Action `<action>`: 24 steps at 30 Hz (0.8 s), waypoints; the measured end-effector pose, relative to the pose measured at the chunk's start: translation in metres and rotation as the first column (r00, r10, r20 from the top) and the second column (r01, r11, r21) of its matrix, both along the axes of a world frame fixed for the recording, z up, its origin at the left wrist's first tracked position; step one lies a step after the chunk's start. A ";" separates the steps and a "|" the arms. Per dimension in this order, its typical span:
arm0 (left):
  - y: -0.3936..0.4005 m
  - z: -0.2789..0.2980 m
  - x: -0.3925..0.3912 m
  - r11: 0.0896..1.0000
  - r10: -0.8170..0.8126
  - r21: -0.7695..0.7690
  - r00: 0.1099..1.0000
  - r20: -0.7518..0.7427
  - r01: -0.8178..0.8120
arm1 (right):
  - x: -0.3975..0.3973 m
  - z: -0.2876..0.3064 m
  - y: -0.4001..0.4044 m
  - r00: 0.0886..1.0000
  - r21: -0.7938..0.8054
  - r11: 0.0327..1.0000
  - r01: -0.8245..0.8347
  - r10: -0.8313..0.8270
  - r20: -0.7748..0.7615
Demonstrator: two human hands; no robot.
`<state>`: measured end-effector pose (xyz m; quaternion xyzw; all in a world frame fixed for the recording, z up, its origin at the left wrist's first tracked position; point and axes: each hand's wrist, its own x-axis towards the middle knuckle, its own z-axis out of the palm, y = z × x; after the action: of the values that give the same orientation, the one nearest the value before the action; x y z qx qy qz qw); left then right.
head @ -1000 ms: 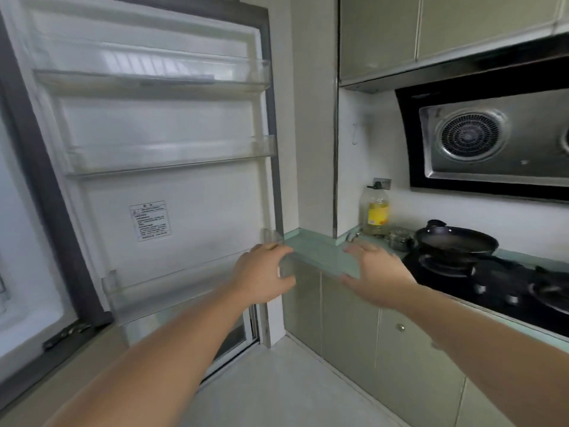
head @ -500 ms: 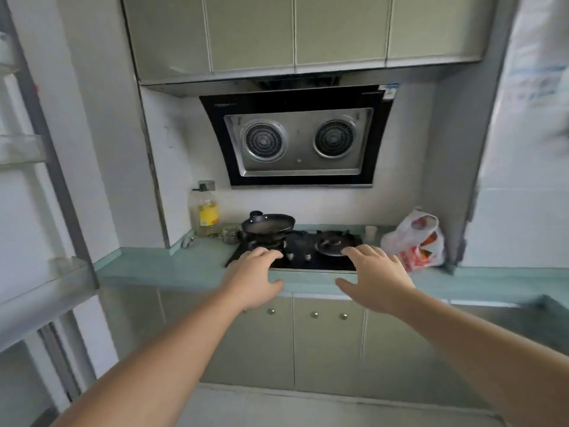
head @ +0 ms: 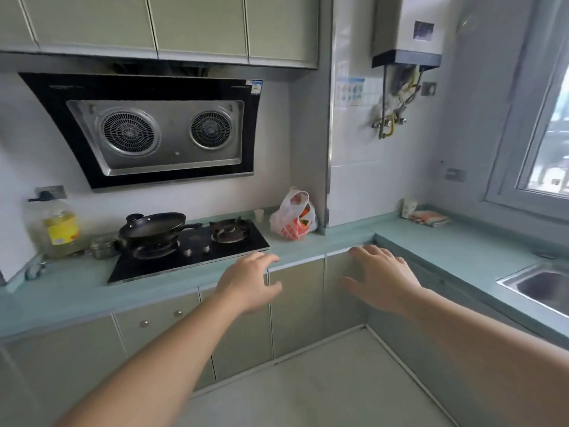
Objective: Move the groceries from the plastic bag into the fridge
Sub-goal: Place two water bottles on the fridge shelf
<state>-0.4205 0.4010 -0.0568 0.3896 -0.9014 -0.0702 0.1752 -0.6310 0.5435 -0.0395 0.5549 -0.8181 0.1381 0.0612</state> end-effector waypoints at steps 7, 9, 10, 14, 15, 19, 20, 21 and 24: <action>0.059 0.013 -0.045 1.000 0.007 -0.003 1.000 0.030 -0.007 | -0.043 0.006 0.064 0.999 -0.020 0.999 0.042 -0.041 0.032; 0.076 0.013 -0.060 1.000 0.007 -0.005 1.000 0.029 -0.007 | -0.054 0.001 0.079 0.997 -0.027 0.998 0.056 -0.054 0.058; 0.084 0.012 -0.067 1.000 -0.001 0.000 0.999 0.041 0.001 | -0.057 -0.001 0.086 0.995 -0.020 0.998 0.062 -0.060 0.073; 0.100 0.013 -0.088 0.999 -0.026 -0.021 0.995 0.093 0.028 | -0.069 -0.007 0.095 0.994 -0.008 0.998 0.063 -0.063 0.087; 0.099 0.014 -0.093 0.999 -0.025 -0.022 0.996 0.083 0.026 | -0.073 -0.006 0.094 0.994 -0.018 0.998 0.059 -0.057 0.089; 0.088 0.011 -0.107 0.999 -0.033 -0.011 0.996 0.087 0.034 | -0.085 -0.006 0.077 0.996 -0.025 0.999 0.036 -0.033 0.086; 0.083 0.009 -0.110 1.000 -0.030 -0.005 0.996 0.087 0.030 | -0.087 -0.008 0.071 0.996 -0.021 0.999 0.032 -0.030 0.087; 0.075 0.007 -0.114 1.000 -0.025 0.001 0.996 0.087 0.026 | -0.090 -0.010 0.063 0.996 -0.017 0.999 0.030 -0.028 0.088; 0.047 0.001 -0.124 1.000 -0.016 0.015 0.996 0.083 0.014 | -0.100 -0.015 0.035 0.997 -0.007 1.000 0.018 -0.018 0.080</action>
<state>-0.5449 0.4482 -0.0560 0.3866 -0.9103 -0.0617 0.1343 -0.7310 0.5786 -0.0544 0.5413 -0.8244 0.1627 0.0317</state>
